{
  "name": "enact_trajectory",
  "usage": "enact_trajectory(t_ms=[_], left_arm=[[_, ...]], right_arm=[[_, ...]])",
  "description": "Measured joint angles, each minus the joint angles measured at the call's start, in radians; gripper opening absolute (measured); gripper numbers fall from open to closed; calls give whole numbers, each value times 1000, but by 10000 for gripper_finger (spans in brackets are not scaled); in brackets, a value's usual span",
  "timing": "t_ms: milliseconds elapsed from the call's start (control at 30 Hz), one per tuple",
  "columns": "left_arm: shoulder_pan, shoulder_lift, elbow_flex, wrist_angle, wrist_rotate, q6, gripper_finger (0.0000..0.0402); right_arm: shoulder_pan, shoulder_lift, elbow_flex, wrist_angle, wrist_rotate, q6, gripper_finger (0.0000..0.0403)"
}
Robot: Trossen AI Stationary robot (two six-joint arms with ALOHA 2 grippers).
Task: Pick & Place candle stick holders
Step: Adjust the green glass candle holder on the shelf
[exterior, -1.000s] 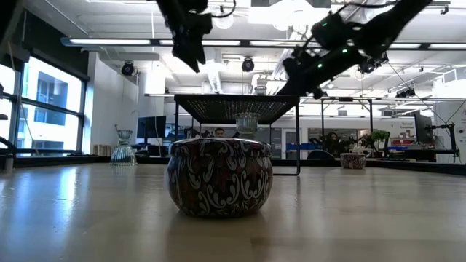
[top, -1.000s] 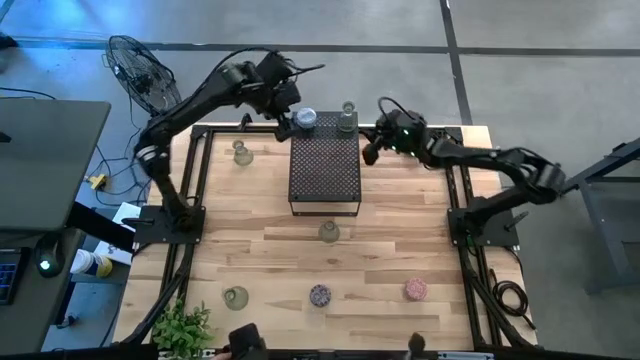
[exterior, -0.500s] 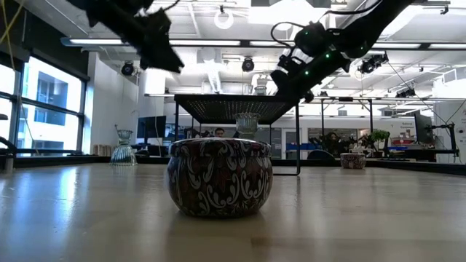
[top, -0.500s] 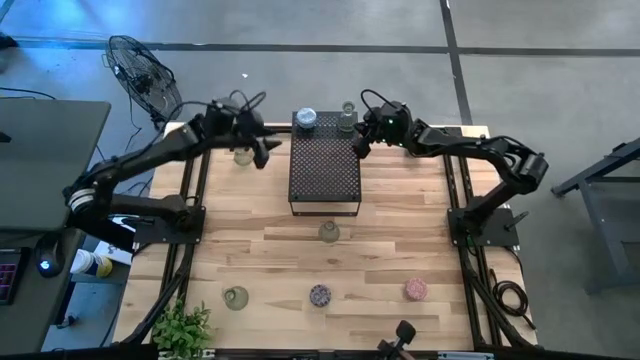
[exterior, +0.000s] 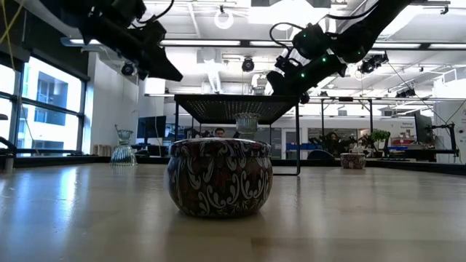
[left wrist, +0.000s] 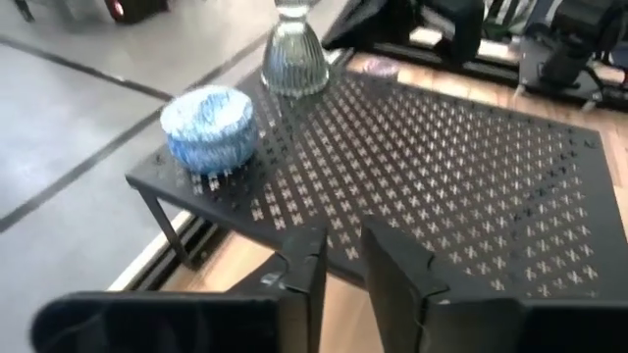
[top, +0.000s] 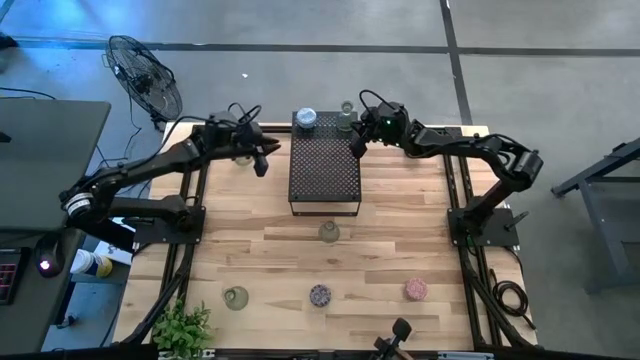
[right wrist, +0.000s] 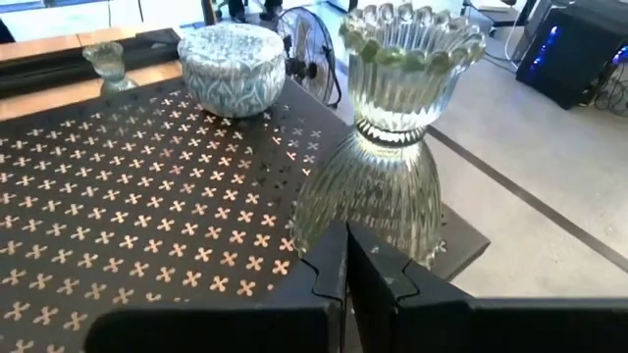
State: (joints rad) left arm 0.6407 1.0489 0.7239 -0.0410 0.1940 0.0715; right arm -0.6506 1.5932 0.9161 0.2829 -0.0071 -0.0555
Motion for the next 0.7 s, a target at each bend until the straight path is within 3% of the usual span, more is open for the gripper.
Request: enact_trajectory(t_ms=[300, 700], left_arm=[[0, 0, -118, 170, 1, 1, 3], [0, 0, -132, 222, 1, 2, 2]], right_arm=[[-20, -24, -1, -40, 59, -27, 0], [-37, -17, -1, 5, -31, -24, 0]])
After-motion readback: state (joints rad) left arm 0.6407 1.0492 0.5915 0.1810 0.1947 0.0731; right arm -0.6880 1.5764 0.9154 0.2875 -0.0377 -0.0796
